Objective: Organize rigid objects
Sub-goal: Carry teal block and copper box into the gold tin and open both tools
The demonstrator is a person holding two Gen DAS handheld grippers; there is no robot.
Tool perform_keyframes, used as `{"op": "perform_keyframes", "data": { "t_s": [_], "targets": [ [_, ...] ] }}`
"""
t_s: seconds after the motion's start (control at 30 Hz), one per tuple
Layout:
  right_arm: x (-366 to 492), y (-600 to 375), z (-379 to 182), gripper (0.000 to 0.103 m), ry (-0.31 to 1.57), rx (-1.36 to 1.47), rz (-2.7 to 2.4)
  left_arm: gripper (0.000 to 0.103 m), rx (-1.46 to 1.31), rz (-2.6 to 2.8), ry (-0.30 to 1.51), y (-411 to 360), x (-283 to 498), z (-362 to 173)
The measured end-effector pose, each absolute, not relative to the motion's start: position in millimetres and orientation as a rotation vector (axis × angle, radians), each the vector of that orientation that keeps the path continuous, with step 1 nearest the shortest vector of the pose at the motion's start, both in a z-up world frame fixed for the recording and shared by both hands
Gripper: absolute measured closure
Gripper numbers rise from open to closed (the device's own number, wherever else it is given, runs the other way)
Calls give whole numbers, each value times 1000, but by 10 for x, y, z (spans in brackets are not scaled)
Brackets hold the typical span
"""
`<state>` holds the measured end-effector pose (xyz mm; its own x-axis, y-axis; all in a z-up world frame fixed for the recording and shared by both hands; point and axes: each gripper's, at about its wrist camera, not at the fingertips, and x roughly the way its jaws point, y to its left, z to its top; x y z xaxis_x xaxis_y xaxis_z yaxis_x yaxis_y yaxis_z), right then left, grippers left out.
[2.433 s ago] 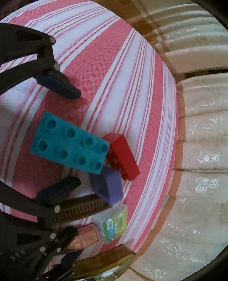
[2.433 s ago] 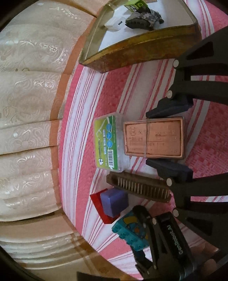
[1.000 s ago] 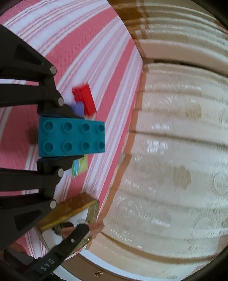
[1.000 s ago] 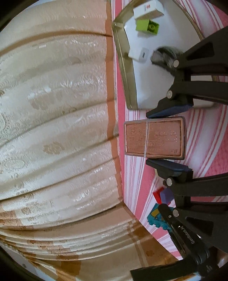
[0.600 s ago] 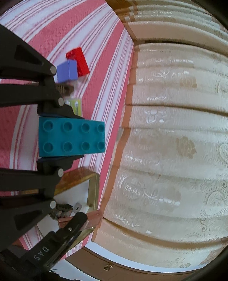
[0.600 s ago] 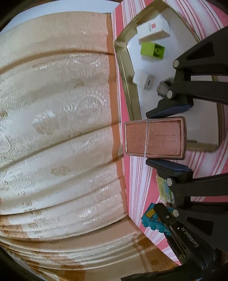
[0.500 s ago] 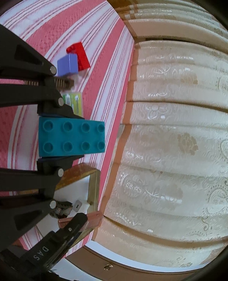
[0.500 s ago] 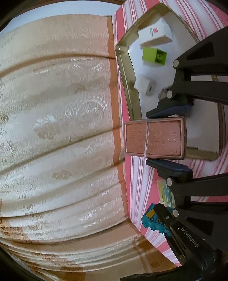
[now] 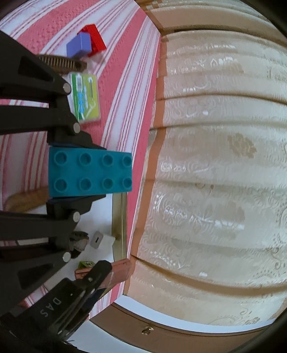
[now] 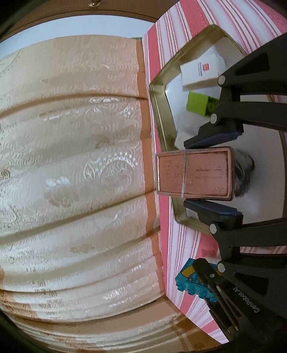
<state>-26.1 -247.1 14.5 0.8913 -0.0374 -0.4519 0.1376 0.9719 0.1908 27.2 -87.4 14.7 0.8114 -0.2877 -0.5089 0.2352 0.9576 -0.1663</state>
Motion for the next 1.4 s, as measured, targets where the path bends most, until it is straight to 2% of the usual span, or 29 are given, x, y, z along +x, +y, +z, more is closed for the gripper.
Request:
{"op": "perform_keyframes", "data": {
  "t_s": [0.63, 1.4],
  "targets": [
    [-139, -3108, -50, 54, 530, 180, -234, 73, 30, -264, 594, -1625, 441, 46],
    [41, -3011, -246, 54, 650, 121, -228, 73, 111, -208, 636, -1653, 498, -47]
  ]
}}
